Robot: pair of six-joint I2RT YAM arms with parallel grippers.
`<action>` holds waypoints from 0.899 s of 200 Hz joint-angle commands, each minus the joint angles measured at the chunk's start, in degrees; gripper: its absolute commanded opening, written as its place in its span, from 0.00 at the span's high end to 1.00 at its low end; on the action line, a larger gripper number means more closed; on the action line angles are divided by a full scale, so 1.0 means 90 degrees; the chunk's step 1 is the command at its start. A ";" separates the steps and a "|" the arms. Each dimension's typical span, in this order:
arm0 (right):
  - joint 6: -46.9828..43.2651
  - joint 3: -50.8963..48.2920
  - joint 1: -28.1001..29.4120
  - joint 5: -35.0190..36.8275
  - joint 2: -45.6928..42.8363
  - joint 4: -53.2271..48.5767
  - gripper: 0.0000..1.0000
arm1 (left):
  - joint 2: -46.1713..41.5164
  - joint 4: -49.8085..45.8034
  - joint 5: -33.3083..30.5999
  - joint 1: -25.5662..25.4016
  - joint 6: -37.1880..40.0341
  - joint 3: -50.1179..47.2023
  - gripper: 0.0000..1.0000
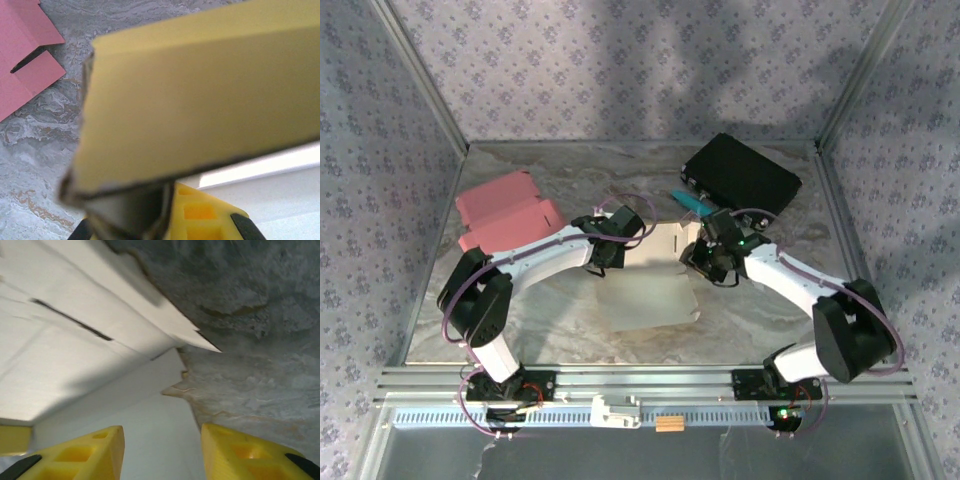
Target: Fold the paper box
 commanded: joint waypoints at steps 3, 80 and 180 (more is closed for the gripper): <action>-0.0263 -0.0047 -0.0022 -0.0017 0.0222 0.0479 0.50 | -0.0108 0.0137 0.0378 0.0227 0.0229 -0.0155 1.00; -0.0368 0.0437 0.0062 -0.0077 0.1028 0.0456 0.48 | -0.0004 0.0658 0.0984 0.0629 0.0794 -0.0399 1.00; -0.0202 0.0518 0.0236 0.0022 0.1444 0.0575 0.56 | 0.0067 0.0647 0.1030 0.0629 0.0733 -0.0346 1.00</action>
